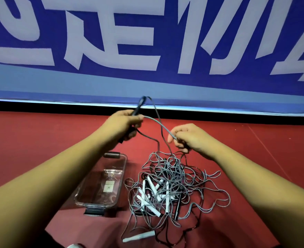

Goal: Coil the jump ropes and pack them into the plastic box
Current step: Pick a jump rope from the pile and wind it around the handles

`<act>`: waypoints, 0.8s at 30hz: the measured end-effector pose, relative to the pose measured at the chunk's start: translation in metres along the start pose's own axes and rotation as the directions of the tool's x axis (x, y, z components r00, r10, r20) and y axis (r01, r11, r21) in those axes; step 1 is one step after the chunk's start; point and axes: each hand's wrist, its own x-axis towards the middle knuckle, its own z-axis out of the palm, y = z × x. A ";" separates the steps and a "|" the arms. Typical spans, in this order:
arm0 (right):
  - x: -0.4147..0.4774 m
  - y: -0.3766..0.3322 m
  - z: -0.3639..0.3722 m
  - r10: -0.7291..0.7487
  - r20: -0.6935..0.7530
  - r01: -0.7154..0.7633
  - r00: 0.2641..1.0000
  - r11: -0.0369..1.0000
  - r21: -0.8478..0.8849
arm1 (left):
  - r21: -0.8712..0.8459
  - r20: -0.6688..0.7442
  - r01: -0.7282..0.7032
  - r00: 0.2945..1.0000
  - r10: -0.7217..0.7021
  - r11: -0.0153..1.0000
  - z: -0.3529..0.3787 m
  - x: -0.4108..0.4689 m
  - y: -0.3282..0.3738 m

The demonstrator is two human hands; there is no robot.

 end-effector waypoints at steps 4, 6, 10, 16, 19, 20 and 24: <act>0.000 0.025 -0.019 0.098 -0.031 -0.099 0.995 0.995 -0.026 | -0.044 -0.277 0.042 0.959 -0.053 0.998 -0.034 0.013 -0.006; 0.000 0.027 -0.024 0.097 -0.004 -0.097 0.995 0.995 -0.009 | -0.044 -0.355 0.088 0.930 -0.098 0.995 -0.044 0.016 -0.011; -0.001 0.027 -0.025 0.104 0.064 -0.096 0.993 0.989 -0.111 | 0.145 -0.458 0.124 0.888 -0.045 0.982 -0.050 0.017 -0.012; -0.004 0.001 0.002 -0.011 0.085 0.019 0.996 0.995 -0.095 | 0.434 0.045 -0.030 0.999 0.011 0.900 -0.001 -0.012 -0.002; -0.003 -0.014 0.013 -0.064 0.044 0.064 0.997 0.998 0.004 | 0.330 0.289 -0.019 0.954 -0.082 0.944 0.025 -0.011 -0.009; -0.002 -0.016 0.013 -0.065 0.034 0.064 0.997 0.998 0.016 | 0.313 0.252 -0.013 0.965 -0.070 0.950 0.025 -0.007 -0.011; -0.006 -0.007 -0.005 -0.039 0.029 0.043 0.999 0.990 -0.137 | 0.081 -0.133 0.011 0.991 0.000 0.997 0.005 0.009 -0.005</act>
